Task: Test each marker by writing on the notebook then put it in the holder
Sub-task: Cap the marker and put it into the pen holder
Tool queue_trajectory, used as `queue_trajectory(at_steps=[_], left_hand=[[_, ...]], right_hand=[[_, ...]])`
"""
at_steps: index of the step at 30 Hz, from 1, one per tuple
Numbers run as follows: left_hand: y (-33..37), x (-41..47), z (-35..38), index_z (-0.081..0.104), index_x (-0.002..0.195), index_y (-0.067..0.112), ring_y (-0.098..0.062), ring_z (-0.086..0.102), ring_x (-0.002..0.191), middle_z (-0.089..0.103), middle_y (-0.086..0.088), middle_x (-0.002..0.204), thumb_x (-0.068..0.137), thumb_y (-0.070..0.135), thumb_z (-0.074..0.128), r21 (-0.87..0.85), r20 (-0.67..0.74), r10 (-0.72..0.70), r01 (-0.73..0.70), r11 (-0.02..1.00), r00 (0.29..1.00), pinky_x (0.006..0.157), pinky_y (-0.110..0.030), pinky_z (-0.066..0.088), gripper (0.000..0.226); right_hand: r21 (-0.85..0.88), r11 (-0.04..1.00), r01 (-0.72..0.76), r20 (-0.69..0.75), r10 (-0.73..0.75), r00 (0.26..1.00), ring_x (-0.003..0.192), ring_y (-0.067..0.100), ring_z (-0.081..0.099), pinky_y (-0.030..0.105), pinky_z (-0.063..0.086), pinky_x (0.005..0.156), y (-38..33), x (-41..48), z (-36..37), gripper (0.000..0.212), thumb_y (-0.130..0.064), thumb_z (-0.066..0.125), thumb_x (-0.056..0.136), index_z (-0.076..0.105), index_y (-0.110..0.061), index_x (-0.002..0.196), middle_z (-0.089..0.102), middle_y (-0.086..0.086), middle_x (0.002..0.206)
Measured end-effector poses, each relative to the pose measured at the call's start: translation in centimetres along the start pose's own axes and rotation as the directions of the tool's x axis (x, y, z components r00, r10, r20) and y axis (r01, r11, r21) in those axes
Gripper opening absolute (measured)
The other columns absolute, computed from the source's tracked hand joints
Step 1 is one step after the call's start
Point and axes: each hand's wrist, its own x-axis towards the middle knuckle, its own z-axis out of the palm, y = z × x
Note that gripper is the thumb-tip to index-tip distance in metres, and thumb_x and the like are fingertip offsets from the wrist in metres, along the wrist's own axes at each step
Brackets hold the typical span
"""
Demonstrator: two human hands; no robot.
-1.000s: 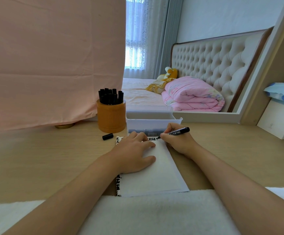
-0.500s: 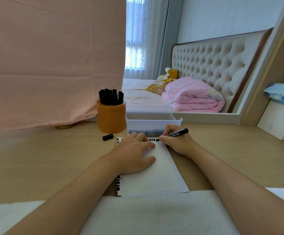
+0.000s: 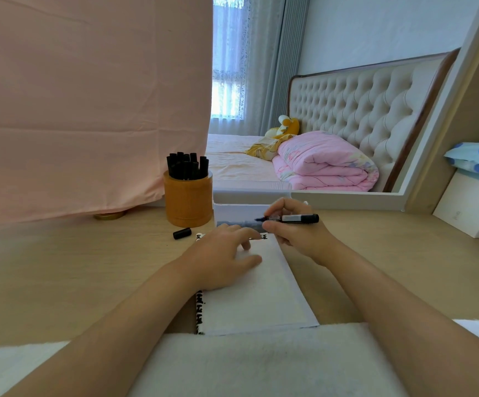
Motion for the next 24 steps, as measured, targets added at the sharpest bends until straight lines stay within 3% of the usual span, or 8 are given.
queue_trajectory(at_steps=[3,7,9,11,14,18,21,24], left_hand=[[-0.7,-0.3,-1.5,0.061,0.116,0.034,-0.002,0.057,0.089,0.062,0.017,0.100,0.097,0.034,0.057,-0.217,-0.179,-0.075,0.035,0.976,0.981,0.071,-0.018,0.043,0.020],[-3.5,-0.6,-3.4,0.063,0.101,0.029,-0.003,0.056,0.082,0.062,0.014,0.092,0.096,0.022,0.058,-0.150,-0.374,-0.206,0.160,0.976,0.904,0.067,-0.017,0.041,0.010],[-5.5,-0.8,-3.9,0.062,0.107,0.030,-0.004,0.054,0.090,0.062,0.011,0.102,0.095,0.024,0.059,-0.043,-0.359,-0.263,0.266,0.963,0.896,0.076,-0.022,0.044,0.014],[-7.2,-1.2,-4.0,0.061,0.115,0.030,-0.010,0.050,0.102,0.061,0.009,0.114,0.094,0.030,0.059,0.082,-0.292,-0.312,0.348,0.934,0.904,0.084,-0.027,0.044,0.022],[-8.4,-1.6,-3.8,0.058,0.124,0.032,-0.013,0.045,0.110,0.060,0.009,0.123,0.093,0.041,0.057,0.189,-0.175,-0.373,0.403,0.895,0.911,0.088,-0.030,0.044,0.032],[-8.8,-1.5,-3.5,0.061,0.118,0.034,-0.011,0.048,0.105,0.061,0.007,0.119,0.093,0.041,0.058,0.187,-0.123,-0.406,0.422,0.887,0.906,0.087,-0.030,0.047,0.027],[-8.6,-1.6,-3.7,0.065,0.109,0.033,-0.010,0.055,0.098,0.065,0.009,0.110,0.092,0.040,0.061,0.156,-0.172,-0.382,0.408,0.900,0.908,0.083,-0.033,0.052,0.018],[-7.6,-1.5,-3.9,0.064,0.107,0.035,-0.008,0.055,0.094,0.063,0.016,0.101,0.093,0.038,0.061,0.048,-0.301,-0.281,0.309,0.950,0.911,0.078,-0.032,0.051,0.015]], right_hand=[[0.053,0.999,0.004,0.046,-0.007,0.999,0.054,0.016,0.053,0.016,0.043,0.048,-1.5,0.3,0.2,0.015,0.004,0.062,0.092,0.069,0.000,0.105,0.068,-0.009,0.068],[0.001,1.000,0.020,0.179,-0.020,0.984,0.062,0.023,0.058,0.023,0.045,0.048,-2.2,0.2,0.2,0.031,0.001,0.050,0.100,0.069,-0.014,0.119,0.073,0.008,0.090],[-0.011,1.000,0.014,0.272,-0.010,0.962,0.068,0.025,0.063,0.029,0.048,0.051,-2.3,0.3,0.4,0.040,0.001,0.040,0.104,0.065,-0.022,0.127,0.070,0.013,0.103],[0.044,0.994,-0.099,0.342,0.078,0.936,0.075,0.028,0.066,0.034,0.052,0.058,-2.7,0.5,0.8,0.047,0.003,0.031,0.105,0.062,-0.022,0.129,0.066,0.018,0.113],[0.043,0.982,-0.183,0.374,0.154,0.915,0.075,0.027,0.068,0.037,0.058,0.067,-3.0,0.4,1.4,0.046,0.003,0.028,0.105,0.066,-0.015,0.123,0.062,0.014,0.106],[-0.093,0.990,-0.109,0.348,0.135,0.928,0.058,0.018,0.054,0.036,0.052,0.055,-3.1,0.3,2.0,0.031,-0.003,0.033,0.105,0.058,-0.019,0.097,0.054,0.007,0.093],[-0.279,0.960,-0.020,0.301,0.107,0.947,0.060,0.014,0.049,0.024,0.044,0.052,-3.1,0.4,2.2,0.016,-0.012,0.046,0.103,0.051,-0.028,0.105,0.057,0.004,0.093],[-0.378,0.926,0.014,0.212,0.072,0.975,0.066,0.006,0.053,0.020,0.045,0.065,-2.4,0.7,2.6,0.022,-0.018,0.061,0.097,0.055,-0.032,0.114,0.064,-0.005,0.095]])
